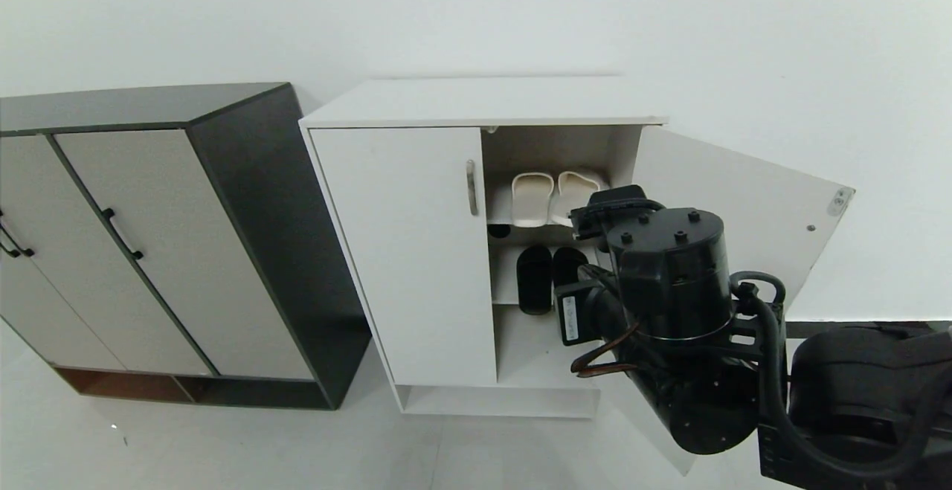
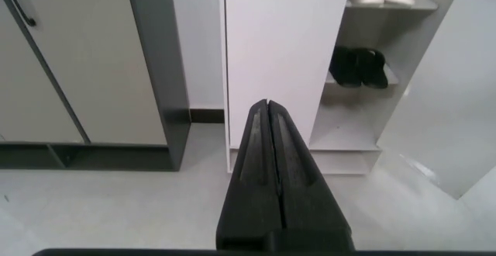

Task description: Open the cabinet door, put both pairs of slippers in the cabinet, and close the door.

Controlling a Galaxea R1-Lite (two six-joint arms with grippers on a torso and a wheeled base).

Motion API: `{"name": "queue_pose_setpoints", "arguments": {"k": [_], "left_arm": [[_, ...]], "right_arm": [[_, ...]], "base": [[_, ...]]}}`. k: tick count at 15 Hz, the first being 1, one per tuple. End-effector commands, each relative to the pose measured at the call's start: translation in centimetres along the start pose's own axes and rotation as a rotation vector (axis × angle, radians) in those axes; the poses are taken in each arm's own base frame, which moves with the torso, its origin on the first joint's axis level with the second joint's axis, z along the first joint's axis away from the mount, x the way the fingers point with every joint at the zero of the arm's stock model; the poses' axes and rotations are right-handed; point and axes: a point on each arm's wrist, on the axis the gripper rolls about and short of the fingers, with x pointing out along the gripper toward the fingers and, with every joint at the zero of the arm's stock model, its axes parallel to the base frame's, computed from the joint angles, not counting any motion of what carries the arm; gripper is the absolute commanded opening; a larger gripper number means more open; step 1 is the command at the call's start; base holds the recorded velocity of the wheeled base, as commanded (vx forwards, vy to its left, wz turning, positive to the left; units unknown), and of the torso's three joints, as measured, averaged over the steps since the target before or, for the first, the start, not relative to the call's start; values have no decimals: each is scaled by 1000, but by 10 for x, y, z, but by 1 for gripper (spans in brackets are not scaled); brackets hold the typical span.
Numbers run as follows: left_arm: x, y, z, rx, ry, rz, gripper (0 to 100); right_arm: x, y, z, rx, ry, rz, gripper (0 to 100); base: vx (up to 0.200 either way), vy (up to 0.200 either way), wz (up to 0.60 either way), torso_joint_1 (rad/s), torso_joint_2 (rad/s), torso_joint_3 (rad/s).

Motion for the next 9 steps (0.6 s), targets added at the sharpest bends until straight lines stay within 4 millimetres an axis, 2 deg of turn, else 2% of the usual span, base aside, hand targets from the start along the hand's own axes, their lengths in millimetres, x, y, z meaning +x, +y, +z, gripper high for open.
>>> {"name": "queue_pose_setpoints", "arguments": {"k": [1, 9], "left_arm": [[0, 0, 0, 1, 1, 1, 0], [0, 0, 0, 1, 1, 0, 0]], "right_arm": [[0, 0, 0, 0, 0, 0, 0], [0, 0, 0, 1, -1, 1, 0]], "base": [[0, 0, 0, 154, -476, -330], [0, 0, 0, 184, -492, -317]]}}
